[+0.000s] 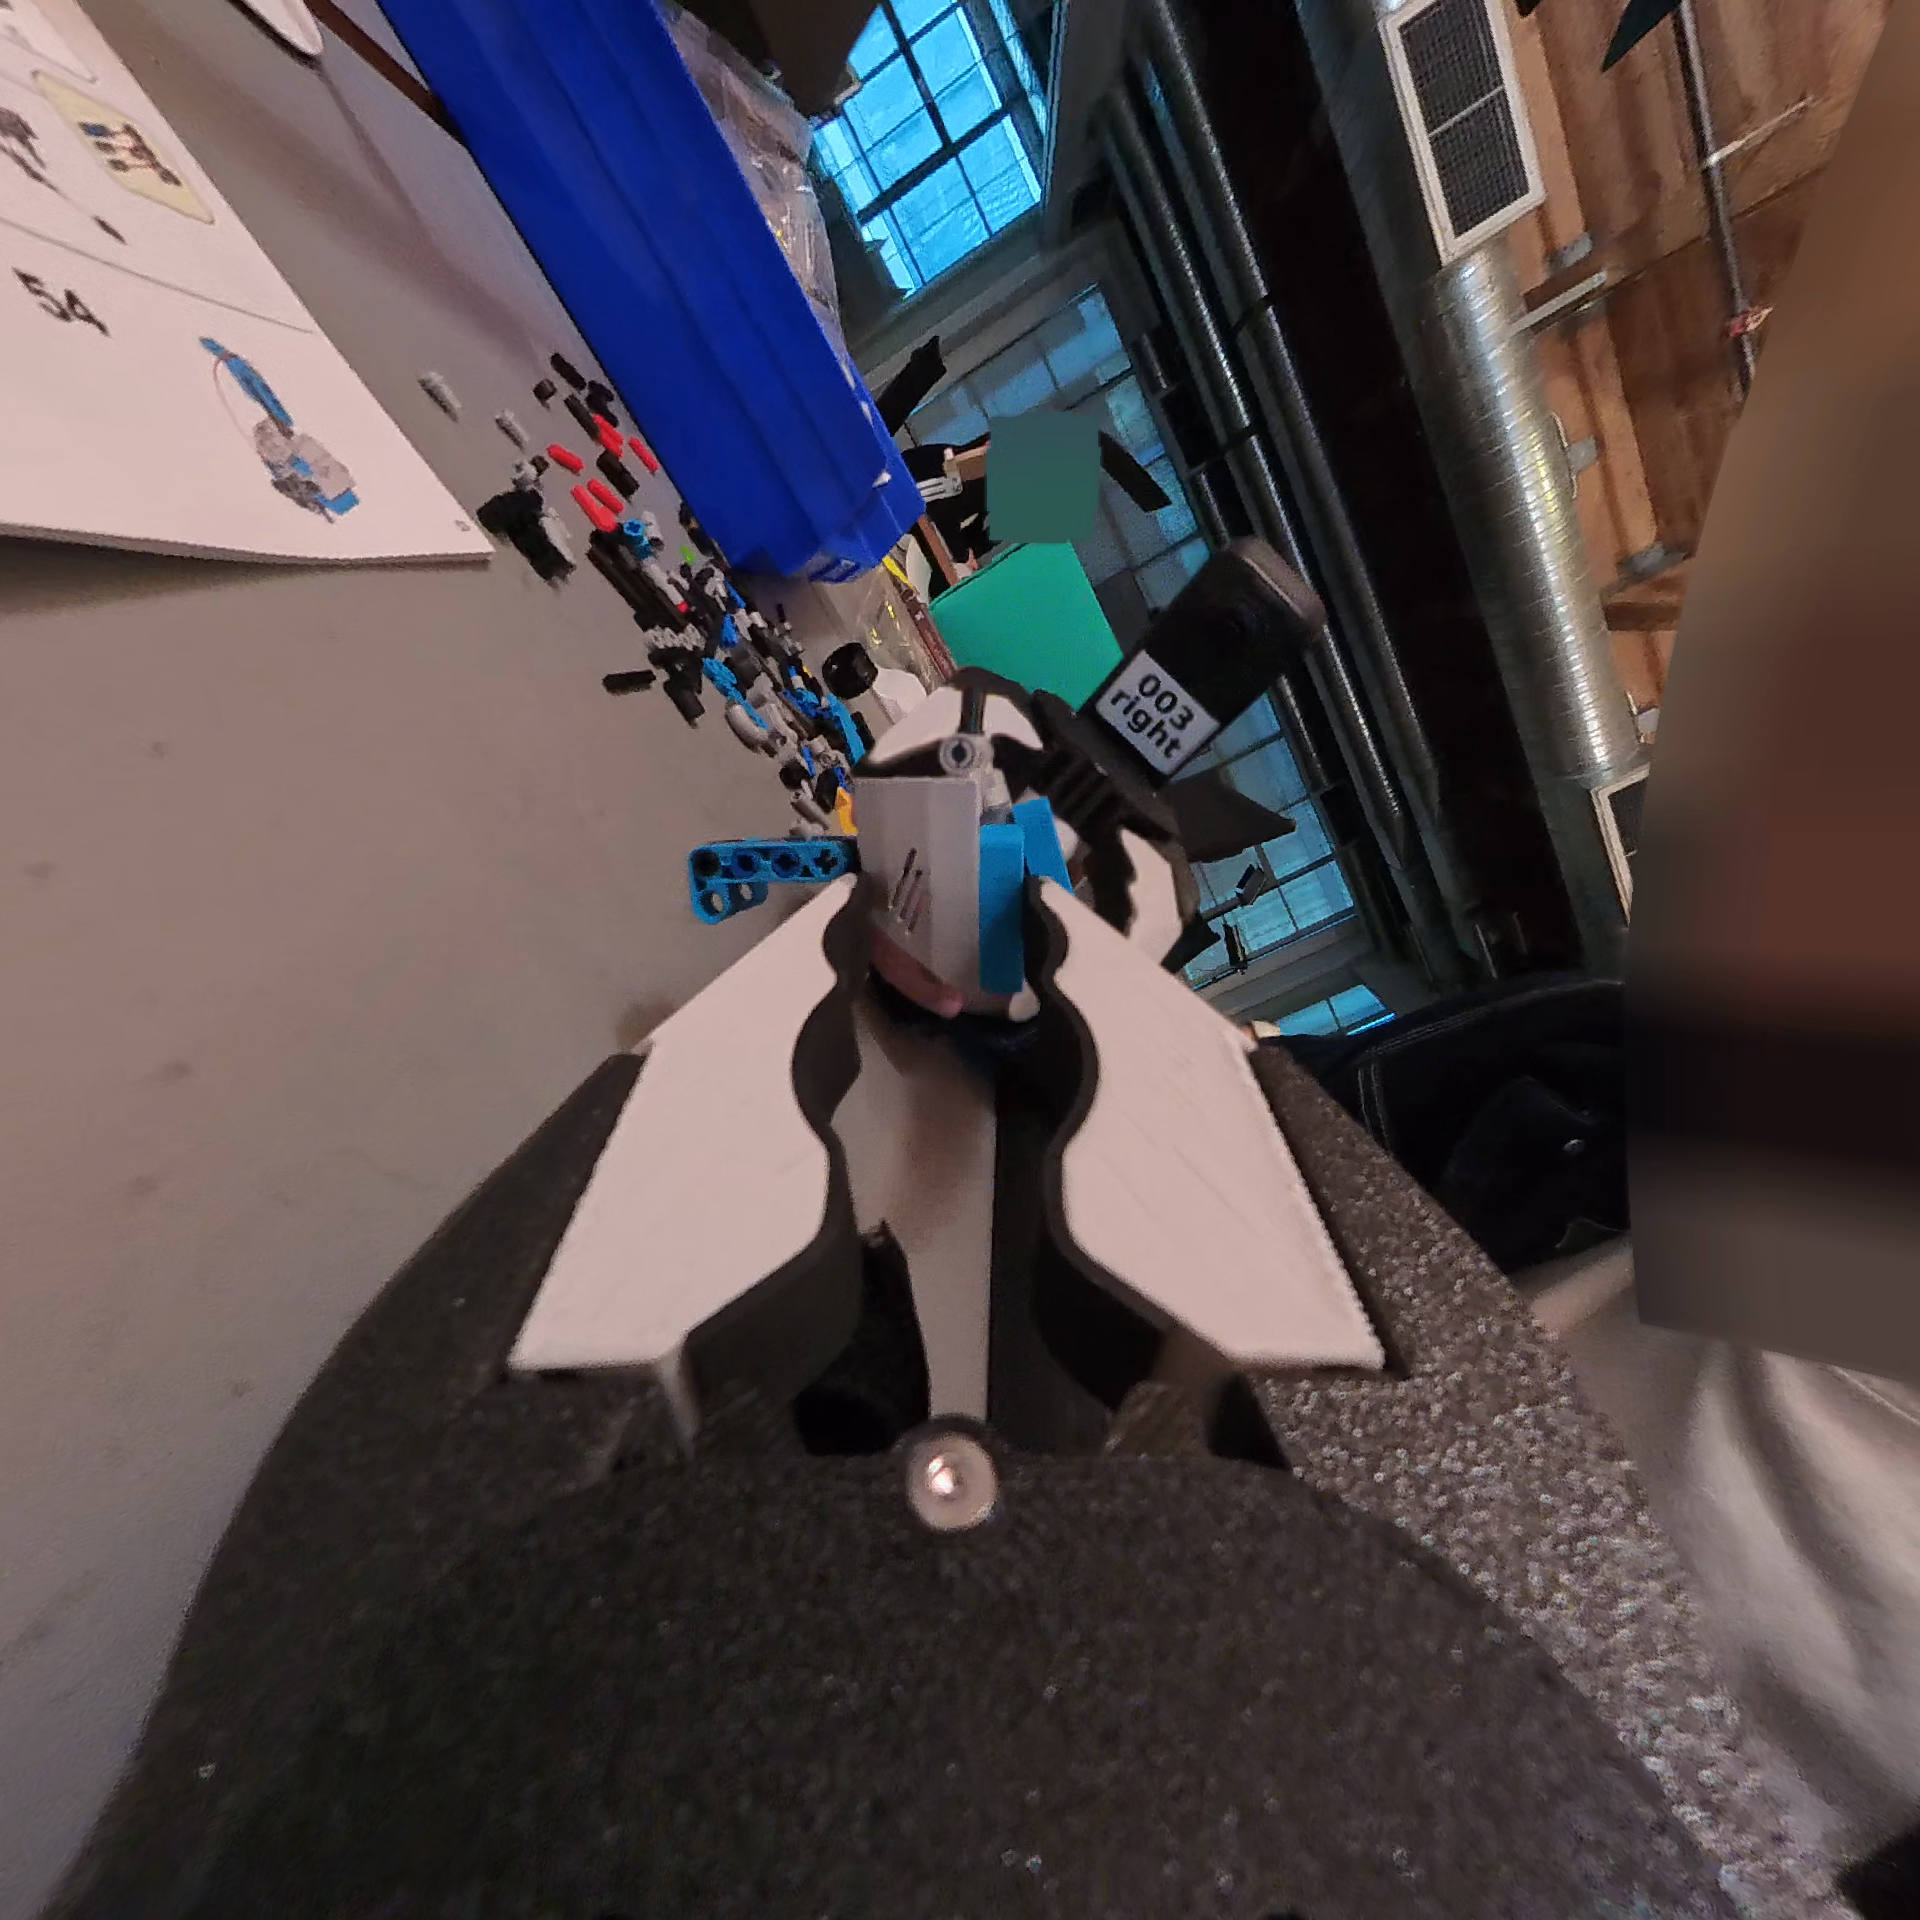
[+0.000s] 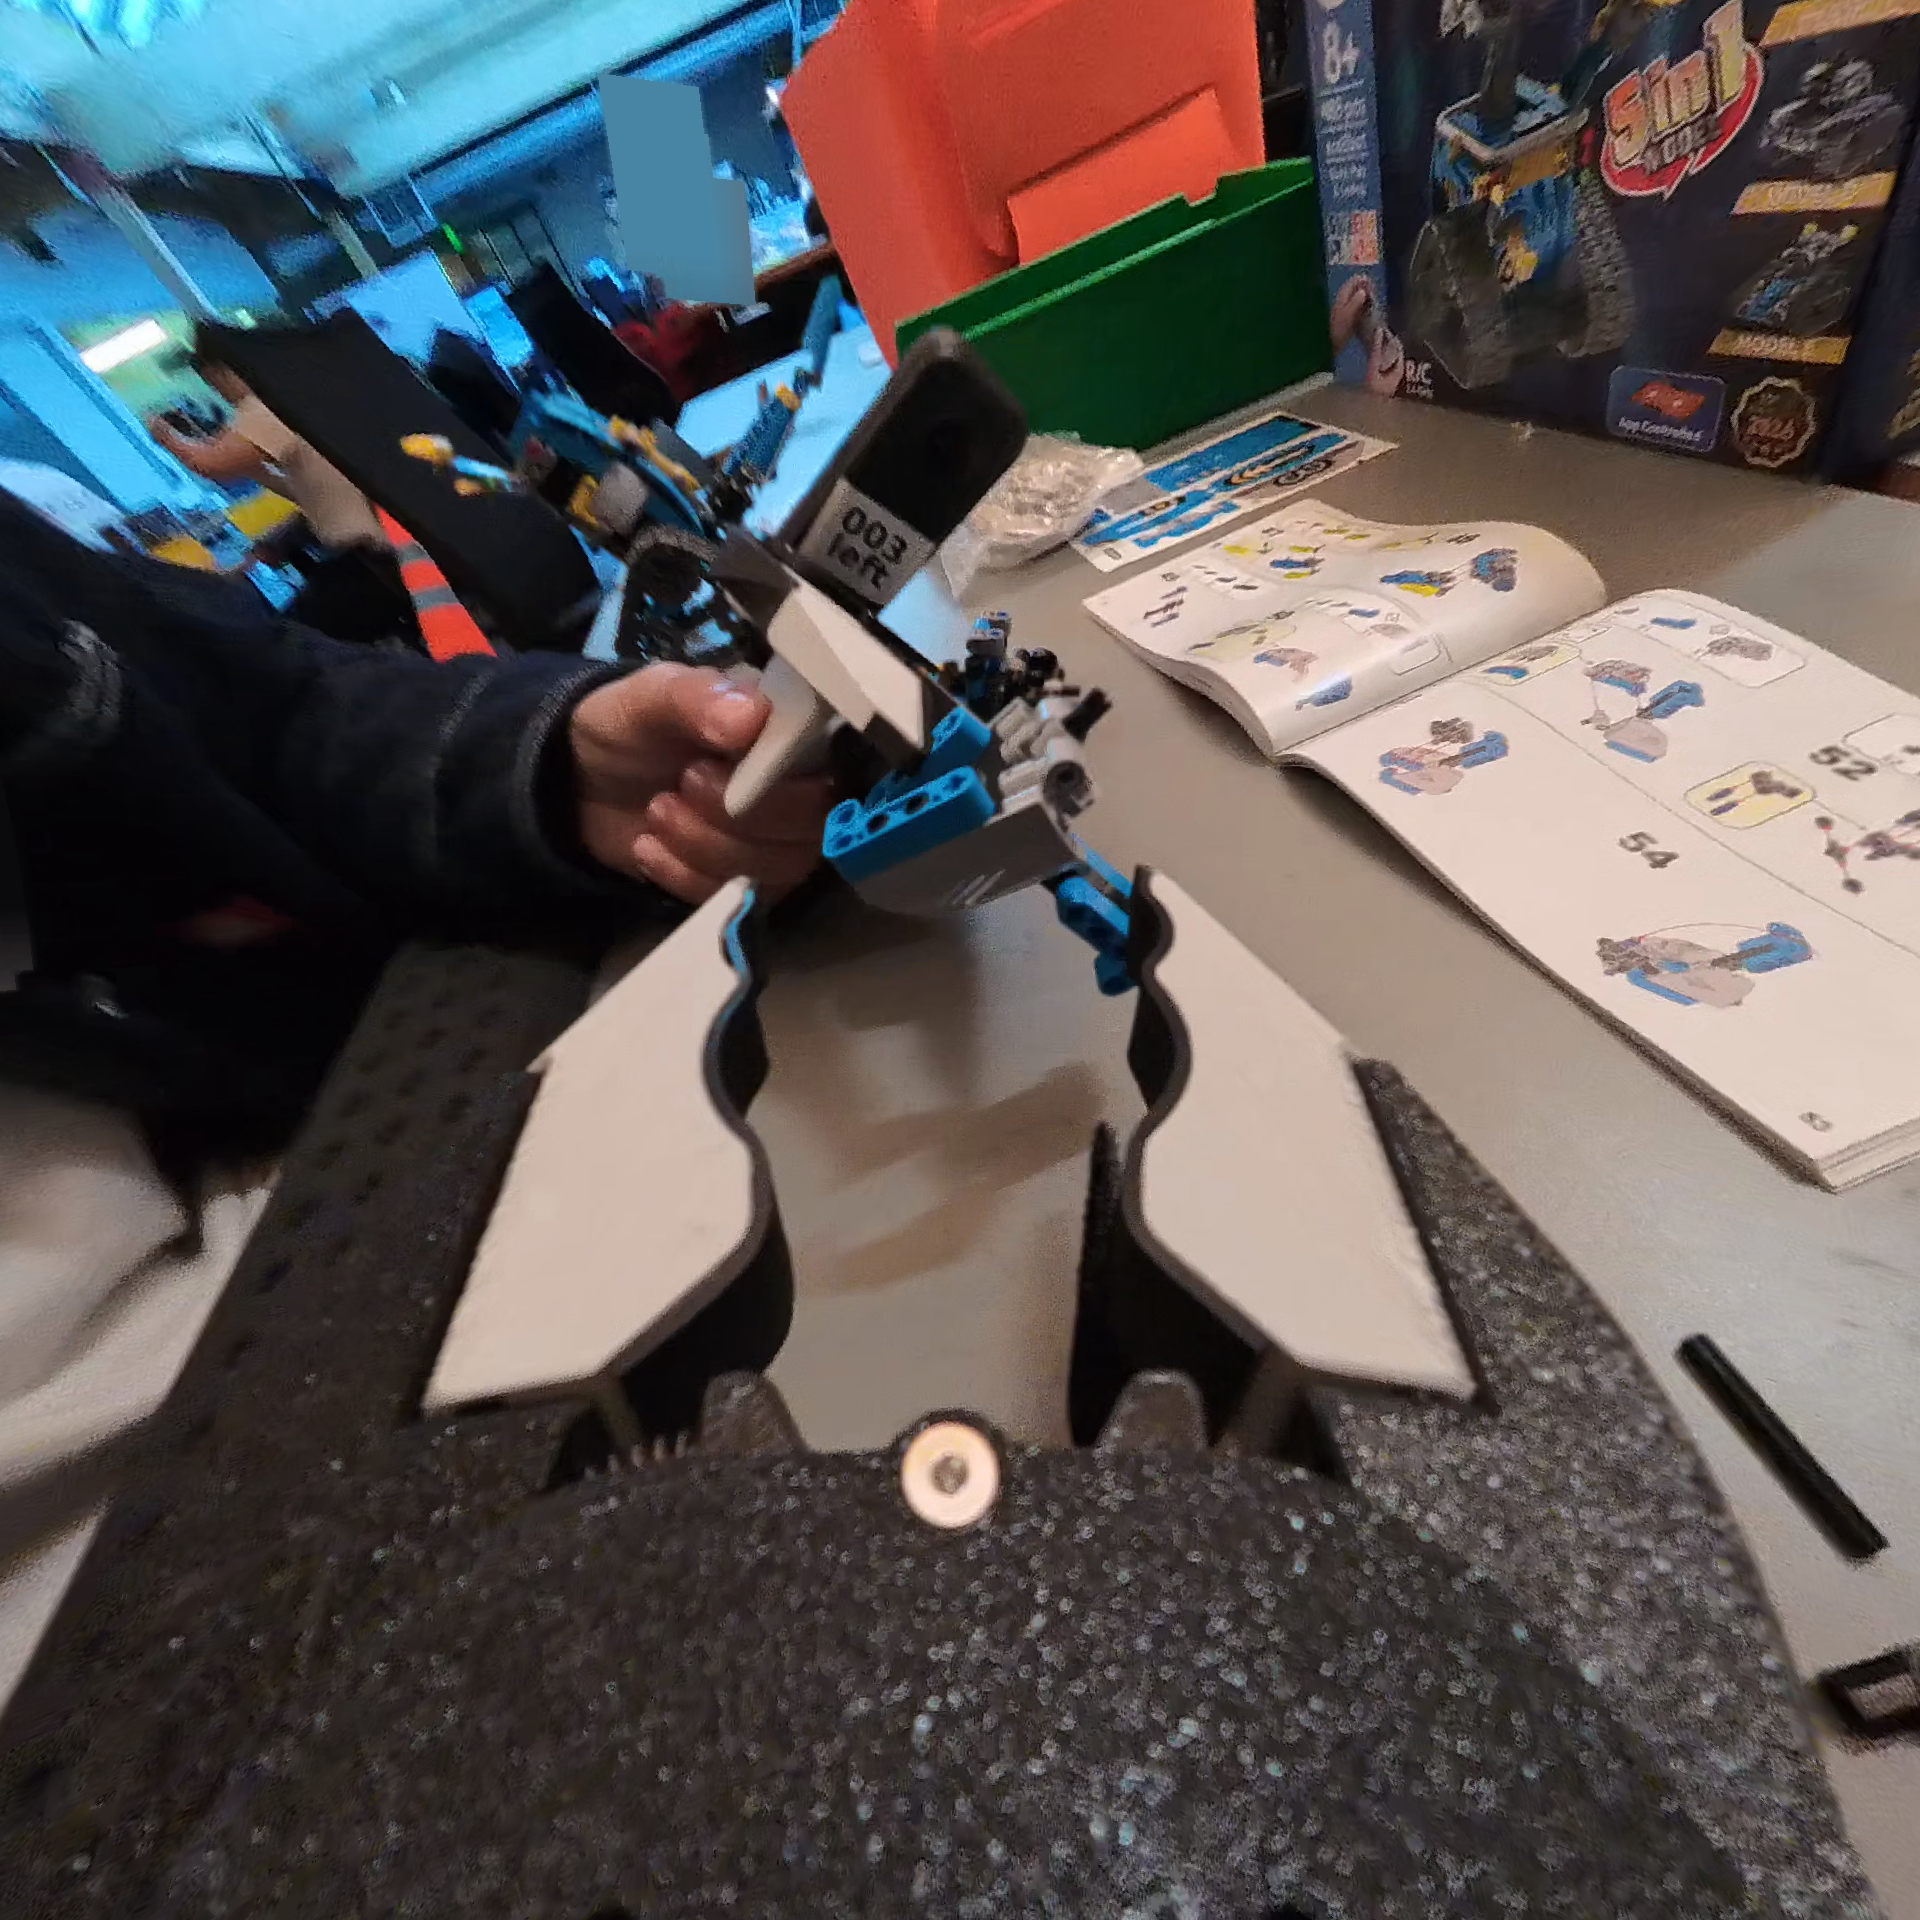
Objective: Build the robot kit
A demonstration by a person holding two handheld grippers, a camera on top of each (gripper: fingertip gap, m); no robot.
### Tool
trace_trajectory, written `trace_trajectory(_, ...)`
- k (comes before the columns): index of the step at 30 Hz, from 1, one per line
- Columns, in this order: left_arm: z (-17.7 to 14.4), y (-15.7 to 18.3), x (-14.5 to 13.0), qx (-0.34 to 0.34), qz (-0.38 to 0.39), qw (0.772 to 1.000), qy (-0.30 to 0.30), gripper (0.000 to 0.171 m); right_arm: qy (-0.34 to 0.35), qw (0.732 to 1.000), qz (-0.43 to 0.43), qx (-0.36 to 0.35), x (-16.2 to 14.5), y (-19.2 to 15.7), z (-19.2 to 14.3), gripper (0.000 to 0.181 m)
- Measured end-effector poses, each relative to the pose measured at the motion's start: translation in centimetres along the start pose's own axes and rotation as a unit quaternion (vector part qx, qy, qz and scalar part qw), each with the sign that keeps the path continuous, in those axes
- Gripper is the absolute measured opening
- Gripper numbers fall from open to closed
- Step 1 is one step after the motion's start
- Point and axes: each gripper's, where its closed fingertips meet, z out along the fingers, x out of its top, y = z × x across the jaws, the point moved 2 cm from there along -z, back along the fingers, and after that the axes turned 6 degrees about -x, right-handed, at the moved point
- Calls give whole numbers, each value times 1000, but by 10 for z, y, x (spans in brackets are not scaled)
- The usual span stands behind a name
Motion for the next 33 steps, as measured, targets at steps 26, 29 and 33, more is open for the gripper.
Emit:
trace_trajectory(26, 12, 20, -16, -50, 27, 996, -62, 40, 4, 998, -52, 44, 2, -18, -6, 52)
trace_trajectory(29, 11, 22, -16, -50, 42, 996, -65, 29, 2, 995, -82, 47, 0, -22, -6, 52)
trace_trajectory(33, 10, 23, -19, -49, 50, 995, -74, 29, -3, 992, -109, 59, -4, -25, -7, 52)
